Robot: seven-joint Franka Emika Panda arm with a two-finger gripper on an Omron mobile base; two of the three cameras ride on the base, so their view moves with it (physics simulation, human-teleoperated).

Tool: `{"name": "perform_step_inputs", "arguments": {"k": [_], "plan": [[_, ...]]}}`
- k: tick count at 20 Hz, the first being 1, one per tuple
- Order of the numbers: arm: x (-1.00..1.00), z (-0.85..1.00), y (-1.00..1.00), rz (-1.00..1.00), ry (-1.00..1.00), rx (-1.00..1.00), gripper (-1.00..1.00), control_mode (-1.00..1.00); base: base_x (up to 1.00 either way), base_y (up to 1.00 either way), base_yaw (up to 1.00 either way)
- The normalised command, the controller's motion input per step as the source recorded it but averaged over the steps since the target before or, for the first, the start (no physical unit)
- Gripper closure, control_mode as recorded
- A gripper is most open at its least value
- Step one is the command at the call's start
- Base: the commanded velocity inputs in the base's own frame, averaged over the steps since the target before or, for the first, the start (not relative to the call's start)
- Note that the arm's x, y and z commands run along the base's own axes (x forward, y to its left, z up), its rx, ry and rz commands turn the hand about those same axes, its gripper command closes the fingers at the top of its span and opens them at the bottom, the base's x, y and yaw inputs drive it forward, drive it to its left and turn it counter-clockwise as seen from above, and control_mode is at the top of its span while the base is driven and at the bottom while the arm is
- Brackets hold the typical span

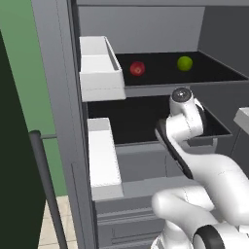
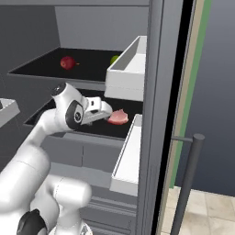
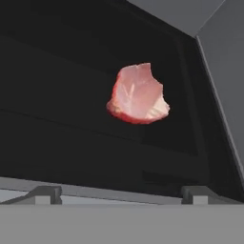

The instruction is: Open the fridge, remove the pear, lime, and steak, and place them on any counter.

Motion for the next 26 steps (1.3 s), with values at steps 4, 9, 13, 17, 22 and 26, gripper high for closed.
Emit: {"name": "perform_step_inputs", "arguments": {"k": [4,9,13,17,22,26], "plan": [[0.4,-0.23,-0.04,0.0,-0.03,-0.01,-1.0,-1.0,0.0,0.0,0.0],[0.39,0.0,-0.08,0.0,0.0,0.0,-1.0,-1.0,0.0,0.0,0.0],[0.36,-0.02,-0.08,0.0,0.0,0.0,-1.0,-1.0,0.0,0.0,0.0],[0.36,-0.21,-0.11,0.0,0.0,0.0,-1.0,-1.0,0.0,0.0,0.0],[0.39,-0.43,-0.09,0.0,0.0,0.0,-1.0,-1.0,0.0,0.0,0.0],[0.51,-0.21,-0.05,0.0,0.0,0.0,-1.0,-1.0,0.0,0.0,0.0]]}}
